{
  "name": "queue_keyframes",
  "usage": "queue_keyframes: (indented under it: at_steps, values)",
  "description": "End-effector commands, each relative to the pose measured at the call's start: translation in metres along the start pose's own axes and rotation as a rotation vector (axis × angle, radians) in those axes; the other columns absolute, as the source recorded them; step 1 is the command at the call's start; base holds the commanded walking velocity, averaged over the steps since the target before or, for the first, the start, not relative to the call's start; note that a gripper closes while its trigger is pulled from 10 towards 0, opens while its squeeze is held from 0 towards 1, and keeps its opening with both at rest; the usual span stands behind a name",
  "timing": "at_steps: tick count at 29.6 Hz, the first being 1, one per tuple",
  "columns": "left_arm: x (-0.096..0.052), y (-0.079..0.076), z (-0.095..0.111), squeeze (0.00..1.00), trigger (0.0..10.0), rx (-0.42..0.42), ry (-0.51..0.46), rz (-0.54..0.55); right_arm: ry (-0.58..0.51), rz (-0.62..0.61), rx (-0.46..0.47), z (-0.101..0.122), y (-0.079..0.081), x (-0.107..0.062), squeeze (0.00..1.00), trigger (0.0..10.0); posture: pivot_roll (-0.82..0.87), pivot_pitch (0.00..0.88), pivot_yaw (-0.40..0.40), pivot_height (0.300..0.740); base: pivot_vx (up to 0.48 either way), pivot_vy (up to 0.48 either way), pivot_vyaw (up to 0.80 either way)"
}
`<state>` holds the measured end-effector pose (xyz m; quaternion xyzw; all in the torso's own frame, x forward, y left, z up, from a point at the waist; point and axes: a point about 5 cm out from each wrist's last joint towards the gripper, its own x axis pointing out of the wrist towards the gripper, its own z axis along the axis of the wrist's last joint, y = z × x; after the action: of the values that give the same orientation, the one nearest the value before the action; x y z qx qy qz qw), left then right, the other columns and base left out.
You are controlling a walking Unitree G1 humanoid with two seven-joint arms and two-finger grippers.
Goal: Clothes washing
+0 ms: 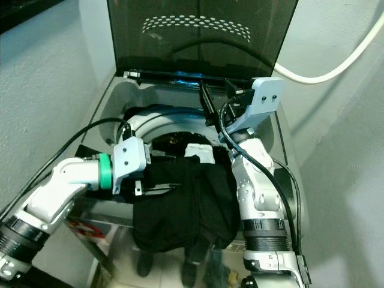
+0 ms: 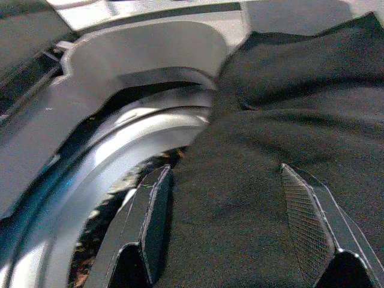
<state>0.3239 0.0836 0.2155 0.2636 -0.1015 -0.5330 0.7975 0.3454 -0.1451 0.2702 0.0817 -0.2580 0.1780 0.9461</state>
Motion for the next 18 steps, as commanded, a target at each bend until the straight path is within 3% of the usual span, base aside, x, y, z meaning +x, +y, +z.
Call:
queue_keyframes:
  at_steps: [1, 2, 3, 5, 6, 7, 8, 9, 10, 11, 12, 14, 16, 17, 18]
  values:
    - [-0.005, 0.003, -0.025, 0.0, 0.0, -0.026, 0.123, 0.053, 0.007, 0.001, 0.004, -0.002, 0.002, -0.002, 0.0, 10.0, 0.08, 0.075, 0.062, 0.724, 0.0, 0.0, 0.0]
    - [-0.005, 0.003, -0.025, 0.0, 0.0, -0.026, 0.123, 0.053, 0.007, 0.001, 0.004, -0.002, 0.002, -0.002, 0.0, 10.0, 0.08, 0.075, 0.062, 0.724, 0.0, 0.0, 0.0]
    - [-0.005, 0.014, -0.028, 0.0, 0.2, 0.0, 0.154, 0.125, 0.008, 0.002, 0.003, -0.002, 0.003, -0.002, 0.0, 10.0, 0.08, 0.075, 0.062, 0.724, 0.0, 0.0, 0.0]
    - [-0.005, 0.014, -0.028, 0.0, 0.2, 0.0, 0.154, 0.125, 0.008, 0.002, 0.003, -0.002, 0.003, -0.002, 0.0, 10.0, 0.08, 0.075, 0.062, 0.724, 0.0, 0.0, 0.0]
    - [-0.009, 0.031, -0.035, 0.0, 7.4, 0.021, 0.23, 0.253, 0.008, 0.002, 0.002, -0.002, 0.003, -0.002, 0.0, 10.0, 0.08, 0.074, 0.063, 0.724, 0.0, 0.0, 0.0]
    - [-0.017, 0.052, -0.042, 0.0, 10.0, 0.028, 0.309, 0.417, 0.008, 0.0, 0.001, -0.002, 0.003, -0.002, 0.0, 10.0, 0.08, 0.074, 0.063, 0.724, 0.0, 0.0, 0.0]
    - [-0.028, 0.072, -0.045, 0.0, 10.0, 0.029, 0.359, 0.575, 0.007, -0.001, -0.001, -0.001, 0.003, -0.002, 0.0, 10.0, 0.08, 0.075, 0.064, 0.724, 0.0, 0.0, 0.0]
    - [-0.028, 0.072, -0.045, 0.0, 10.0, 0.029, 0.359, 0.575, 0.007, -0.001, -0.001, -0.001, 0.003, -0.002, 0.0, 10.0, 0.08, 0.075, 0.064, 0.724, 0.0, 0.0, 0.0]
    - [-0.036, 0.084, -0.046, 0.0, 10.0, 0.025, 0.382, 0.67, 0.006, -0.002, -0.002, -0.001, 0.003, -0.002, 0.0, 10.0, 0.08, 0.075, 0.064, 0.724, 0.0, 0.0, 0.0]
    - [-0.05, 0.101, -0.04, 0.0, 10.0, 0.017, 0.365, 0.806, 0.005, -0.001, -0.002, -0.001, 0.003, -0.003, 0.0, 10.0, 0.08, 0.075, 0.064, 0.724, 0.0, 0.0, 0.0]
    - [-0.05, 0.101, -0.04, 0.0, 10.0, 0.017, 0.365, 0.806, 0.005, -0.001, -0.002, -0.001, 0.003, -0.003, 0.0, 10.0, 0.08, 0.075, 0.064, 0.724, 0.0, 0.0, 0.0]
    - [-0.079, 0.129, -0.026, 0.0, 10.0, -0.018, 0.29, 1.063, 0.0, 0.018, -0.006, 0.0, 0.005, -0.004, 0.0, 10.0, 0.08, 0.078, 0.065, 0.724, 0.0, 0.0, 0.0]
    - [-0.079, 0.129, -0.026, 0.0, 10.0, -0.018, 0.29, 1.063, 0.0, 0.018, -0.006, 0.0, 0.005, -0.004, 0.0, 10.0, 0.08, 0.078, 0.065, 0.724, 0.0, 0.0, 0.0]
    - [-0.094, 0.141, -0.018, 0.0, 10.0, -0.048, 0.236, 1.181, -0.003, 0.039, -0.005, 0.0, 0.009, -0.004, 0.0, 10.0, 0.07, 0.079, 0.066, 0.724, 0.0, 0.0, 0.0]
    - [-0.094, 0.141, -0.018, 0.0, 10.0, -0.048, 0.236, 1.181, -0.003, 0.039, -0.005, 0.0, 0.009, -0.004, 0.0, 10.0, 0.07, 0.079, 0.066, 0.724, 0.0, 0.0, 0.0]
